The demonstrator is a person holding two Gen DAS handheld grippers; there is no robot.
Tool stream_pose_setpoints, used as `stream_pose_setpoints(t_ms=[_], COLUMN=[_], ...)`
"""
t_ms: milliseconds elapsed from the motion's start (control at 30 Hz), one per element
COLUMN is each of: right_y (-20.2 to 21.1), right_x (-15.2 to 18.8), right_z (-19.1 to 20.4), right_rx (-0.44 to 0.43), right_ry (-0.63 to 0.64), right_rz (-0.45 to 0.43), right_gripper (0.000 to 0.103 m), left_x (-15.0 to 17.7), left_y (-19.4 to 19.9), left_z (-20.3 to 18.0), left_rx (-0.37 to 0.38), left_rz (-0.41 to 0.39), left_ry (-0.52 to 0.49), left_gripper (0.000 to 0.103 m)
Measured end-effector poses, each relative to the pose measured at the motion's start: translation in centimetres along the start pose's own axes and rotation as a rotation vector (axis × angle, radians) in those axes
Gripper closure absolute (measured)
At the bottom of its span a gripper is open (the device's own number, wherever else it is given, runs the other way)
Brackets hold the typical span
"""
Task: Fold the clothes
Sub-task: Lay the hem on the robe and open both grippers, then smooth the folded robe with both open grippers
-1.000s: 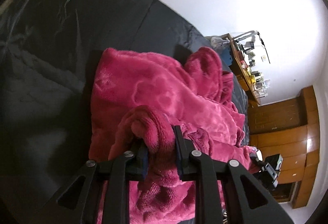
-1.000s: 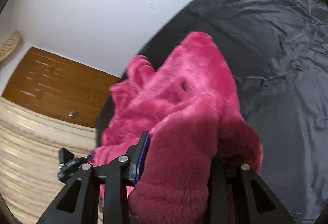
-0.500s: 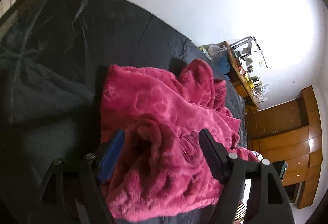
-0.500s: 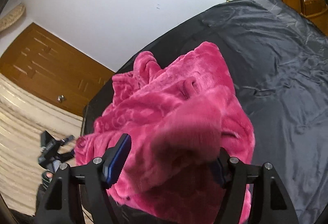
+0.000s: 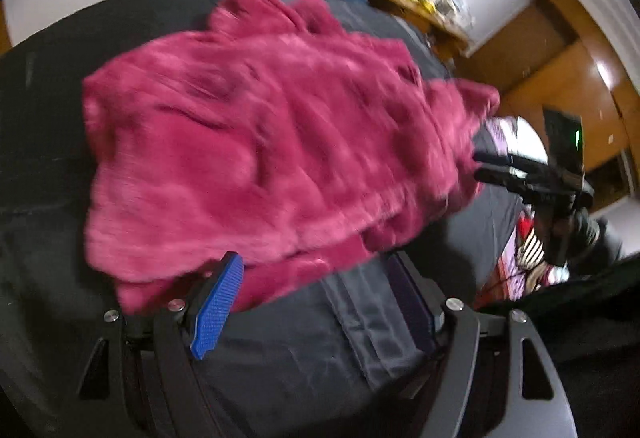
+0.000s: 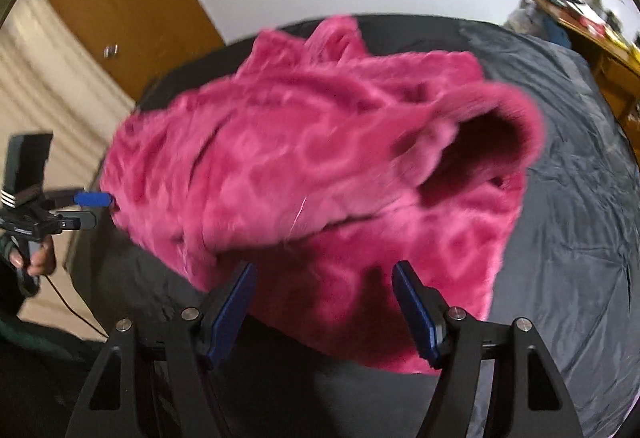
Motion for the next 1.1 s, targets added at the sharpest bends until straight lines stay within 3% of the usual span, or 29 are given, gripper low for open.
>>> stream_pose_setpoints(t_ms=[100,267,467,1100], right_y=[-1.6,-3.6,-5.2,-6.1], right_x=[0.3,-0.5,-1.9,-12.5], right_z=[0.7,1.2,1.4,-0.6], right_rx=[0.009,0.033,0.055,0.143], right_ry=[0.023,0.049,0.021,-0.093], right_rz=[0.019,0.021,0.009,-0.175], right_gripper=[0.031,0.031,0.031,0.031], left_x=[-0.1,-1.7,-3.6,-15.1], left_y=[-1.5,-2.8,-3.3,-3.3], left_z=[-0.1,0.5,2.2,5.7], left_rx=[-0.012,-0.094,-0.111,-0.167], left_rz=[0.005,-0.011,-0.045,-0.219], left_ry=[0.009,-0.003,0.065,0.169], left_gripper=[0.025,0.025,0.025,0.025])
Point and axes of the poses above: each gripper's, at about its wrist camera, not at the fingertips, and y roughly against the way its jaws point, z to its left, x to its underside, the point moved 3 cm from there along -y, roughly the way its jaws point, and after that the axes turned 9 degrees about -z, right-handed, at the moved point
